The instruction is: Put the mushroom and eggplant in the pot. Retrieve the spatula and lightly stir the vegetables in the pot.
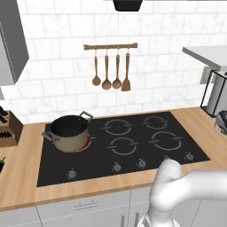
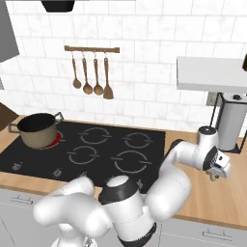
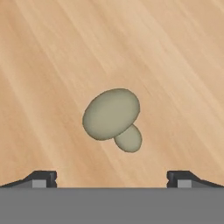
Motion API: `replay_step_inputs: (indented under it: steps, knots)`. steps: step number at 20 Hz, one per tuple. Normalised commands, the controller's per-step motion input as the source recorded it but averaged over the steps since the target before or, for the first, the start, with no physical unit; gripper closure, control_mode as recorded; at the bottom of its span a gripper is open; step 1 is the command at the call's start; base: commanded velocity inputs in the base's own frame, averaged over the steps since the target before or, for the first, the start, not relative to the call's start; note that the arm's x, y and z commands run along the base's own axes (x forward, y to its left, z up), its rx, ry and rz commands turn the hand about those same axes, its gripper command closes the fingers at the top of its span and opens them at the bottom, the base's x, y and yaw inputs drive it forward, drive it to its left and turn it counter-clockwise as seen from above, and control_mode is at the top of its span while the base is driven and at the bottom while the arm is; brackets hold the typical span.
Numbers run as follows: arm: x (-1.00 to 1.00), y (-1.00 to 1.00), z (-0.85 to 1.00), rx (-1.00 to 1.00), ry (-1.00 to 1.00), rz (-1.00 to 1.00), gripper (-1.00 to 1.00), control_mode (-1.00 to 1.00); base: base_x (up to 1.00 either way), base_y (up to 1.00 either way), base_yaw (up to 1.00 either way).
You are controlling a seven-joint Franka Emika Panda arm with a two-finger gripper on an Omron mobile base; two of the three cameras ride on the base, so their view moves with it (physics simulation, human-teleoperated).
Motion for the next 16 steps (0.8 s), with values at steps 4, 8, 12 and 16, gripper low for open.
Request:
replay_step_inputs:
  steps: [4,8,12,16]
  knots:
    - [0.06,-0.16,-0.22,0.00,0.00,0.00,-1.00,-1.00,0.00,0.00,0.00]
    - [0.09,-0.11,-0.16,0.00,0.00,0.00,-1.00,-1.00,0.00,0.00,0.00]
    - [0.17,-0.17,-0.09,0.00,0.00,0.00,-1.00,-1.00,0.00,0.00,0.00]
    - [0.20,-0.12,-0.06,0.00,0.00,0.00,-1.00,-1.00,0.00,0.00,0.00]
